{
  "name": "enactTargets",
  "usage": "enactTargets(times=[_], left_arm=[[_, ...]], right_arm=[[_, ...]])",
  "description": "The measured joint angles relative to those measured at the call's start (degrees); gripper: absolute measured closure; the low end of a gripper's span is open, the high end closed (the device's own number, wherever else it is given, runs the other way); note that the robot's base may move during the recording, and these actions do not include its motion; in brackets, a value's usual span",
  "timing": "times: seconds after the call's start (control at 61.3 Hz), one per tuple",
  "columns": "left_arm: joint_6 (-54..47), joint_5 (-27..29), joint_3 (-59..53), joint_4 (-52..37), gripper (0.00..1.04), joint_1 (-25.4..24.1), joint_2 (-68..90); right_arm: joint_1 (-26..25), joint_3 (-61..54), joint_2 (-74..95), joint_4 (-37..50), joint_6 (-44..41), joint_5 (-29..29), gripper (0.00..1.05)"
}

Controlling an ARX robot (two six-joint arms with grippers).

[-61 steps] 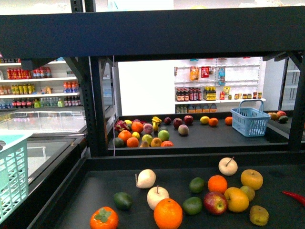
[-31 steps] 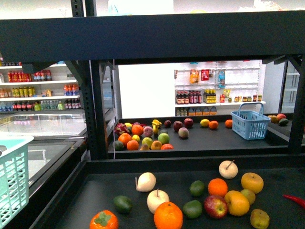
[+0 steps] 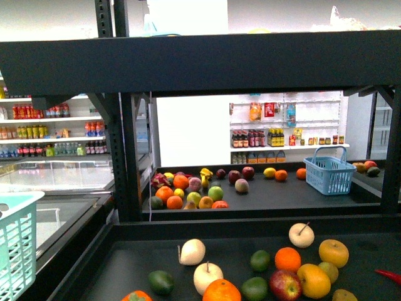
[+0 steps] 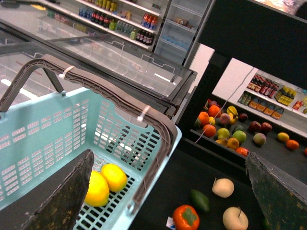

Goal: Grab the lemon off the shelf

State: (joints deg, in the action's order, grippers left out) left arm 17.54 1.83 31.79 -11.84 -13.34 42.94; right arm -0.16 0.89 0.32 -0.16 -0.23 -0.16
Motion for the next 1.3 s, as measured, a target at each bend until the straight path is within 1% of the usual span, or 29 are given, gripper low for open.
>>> enactTargets(times=[0.016,0.033,0.049,0.098,0.114,0.163,0.196,0.212,0.277,0.294,0.375,0.391,0.522,0.832,0.897,0.946,1.174,1.191,1.223,1.289,1.305], left_arm=[[-0.79,1.73,-1.33,0.44,0.08,1.68,-2.25],[-1.27,2.67,-2.05,0.39,0.08,2.56,-3.3],[-2.71,3.28,-3.41,0.61,0.09,4.59,-5.42],[-7.93,0.35,-7.1,3.82,0.19,9.84,-11.47],[-8.76,-0.57,-7.93,3.85,0.2,10.47,-12.48],[-12.59,-2.75,-13.6,2.91,0.31,12.92,-17.64],[-14.05,-2.25,-17.66,1.33,0.38,13.16,-20.11],[-14.25,-1.99,-18.58,1.03,0.4,13.16,-20.61],[-15.52,-1.86,-23.56,0.59,0.54,13.18,-22.84],[-15.67,-1.86,-23.93,0.59,0.56,13.22,-23.02],[-16.35,-1.81,-25.53,0.59,0.74,13.31,-24.59],[-16.39,-1.81,-25.57,0.59,0.76,13.29,-24.81],[-16.68,-1.84,-26.71,1.09,1.02,13.29,-27.43],[-16.9,-1.84,-29.05,3.69,1.02,13.29,-32.28],[-16.92,-1.84,-29.59,9.92,1.02,13.29,-37.4],[-16.9,-1.79,-31.02,11.76,1.02,13.31,-41.79],[-16.92,-1.81,-31.02,11.8,1.02,13.29,-42.58],[-16.87,-1.81,-31.02,11.8,1.01,13.29,-42.58],[-16.92,-1.81,-31.02,11.8,0.96,13.29,-42.58],[-16.92,-1.81,-31.02,11.8,0.82,13.29,-42.58],[-16.92,-1.81,-31.02,11.8,0.8,13.29,-42.58]], right_arm=[[-0.02,0.0,0.0,0.0,0.0,0.0,0.02],[0.0,0.0,0.0,0.0,0.0,0.0,0.02],[0.0,0.0,0.0,0.0,0.0,0.02,0.02],[0.0,0.0,0.0,0.0,0.0,0.04,0.02],[0.0,0.0,0.0,0.0,0.0,0.02,0.02],[0.0,0.0,0.0,0.0,0.0,-0.04,0.02],[0.0,0.0,0.0,0.0,0.0,0.0,0.02],[0.0,0.0,0.0,0.0,0.0,0.07,0.02],[0.0,0.0,0.0,0.0,0.0,0.04,0.02],[0.0,0.0,0.0,0.0,0.0,0.04,0.02],[0.0,0.0,0.0,0.0,0.0,-0.02,0.02],[0.0,0.0,0.0,0.0,0.0,-0.02,0.02],[0.0,0.0,-0.02,0.0,0.0,0.0,0.02],[0.0,0.0,-0.02,0.0,0.0,-0.02,0.02],[0.0,0.0,-0.02,0.0,0.0,-0.02,0.02],[0.0,0.0,0.0,0.0,0.0,0.02,0.02],[0.0,0.0,-0.04,0.02,0.0,-0.02,0.02],[0.0,0.0,-0.04,0.02,0.0,-0.02,0.02],[0.0,0.0,-0.04,0.02,0.0,-0.02,0.02],[0.0,0.0,-0.04,0.02,0.0,-0.02,0.02],[0.0,0.0,-0.04,0.02,0.0,-0.02,0.02]])
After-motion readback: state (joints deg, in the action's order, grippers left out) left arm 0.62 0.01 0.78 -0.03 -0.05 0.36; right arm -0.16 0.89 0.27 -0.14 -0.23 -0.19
